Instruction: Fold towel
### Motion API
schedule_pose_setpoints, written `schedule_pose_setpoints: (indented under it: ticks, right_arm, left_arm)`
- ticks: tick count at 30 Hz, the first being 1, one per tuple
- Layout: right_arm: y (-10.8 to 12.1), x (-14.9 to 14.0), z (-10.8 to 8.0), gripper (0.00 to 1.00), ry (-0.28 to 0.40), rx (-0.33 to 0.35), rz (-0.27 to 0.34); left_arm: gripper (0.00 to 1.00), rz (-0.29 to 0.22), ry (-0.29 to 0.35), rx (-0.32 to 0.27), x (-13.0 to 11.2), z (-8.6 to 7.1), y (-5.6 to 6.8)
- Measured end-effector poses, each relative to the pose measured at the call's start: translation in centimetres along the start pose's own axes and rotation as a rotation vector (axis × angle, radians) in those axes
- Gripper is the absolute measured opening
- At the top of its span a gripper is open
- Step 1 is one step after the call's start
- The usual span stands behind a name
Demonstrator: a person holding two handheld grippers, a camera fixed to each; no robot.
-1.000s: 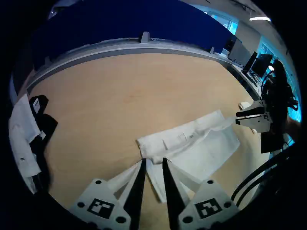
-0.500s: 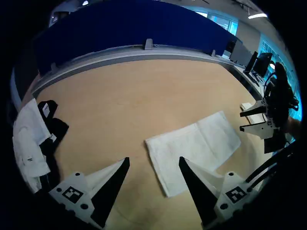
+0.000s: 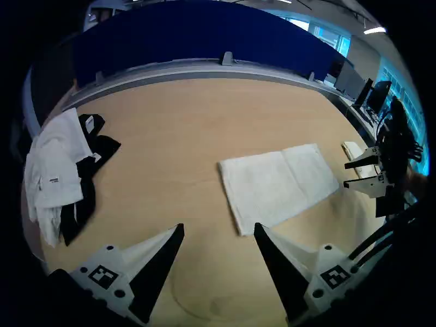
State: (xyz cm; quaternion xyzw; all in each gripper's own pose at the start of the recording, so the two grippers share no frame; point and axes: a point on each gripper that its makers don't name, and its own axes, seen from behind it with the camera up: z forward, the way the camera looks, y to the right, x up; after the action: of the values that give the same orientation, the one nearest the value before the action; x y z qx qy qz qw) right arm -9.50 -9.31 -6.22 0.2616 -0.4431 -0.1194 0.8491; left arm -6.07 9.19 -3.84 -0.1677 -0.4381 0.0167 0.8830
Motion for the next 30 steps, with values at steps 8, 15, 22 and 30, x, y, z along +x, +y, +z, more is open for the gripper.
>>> schedule_pose_setpoints:
  ticks: [8, 15, 22, 30]
  right_arm:
    - [-0.3, -0.7, -0.3, 0.89, -0.005, 0.004, -0.004]
    - [-0.7, -1.1, 0.2, 0.88, -0.033, 0.026, -0.060]
    - [-1.4, -1.9, 0.8, 0.86, -0.074, 0.065, -0.143]
    - [-1.7, -2.1, 1.1, 0.81, -0.100, 0.094, -0.197]
  left_arm:
    - [0.95, -0.004, 0.000, 0.012, -1.6, -1.3, -0.3]
    - [0.95, -0.006, 0.017, 0.051, -2.2, -2.8, -0.8]
    - [0.95, -0.031, 0.016, 0.104, -4.9, -5.8, -1.3]
    - [0.95, -0.074, -0.004, 0.147, -8.9, -9.1, -1.9]
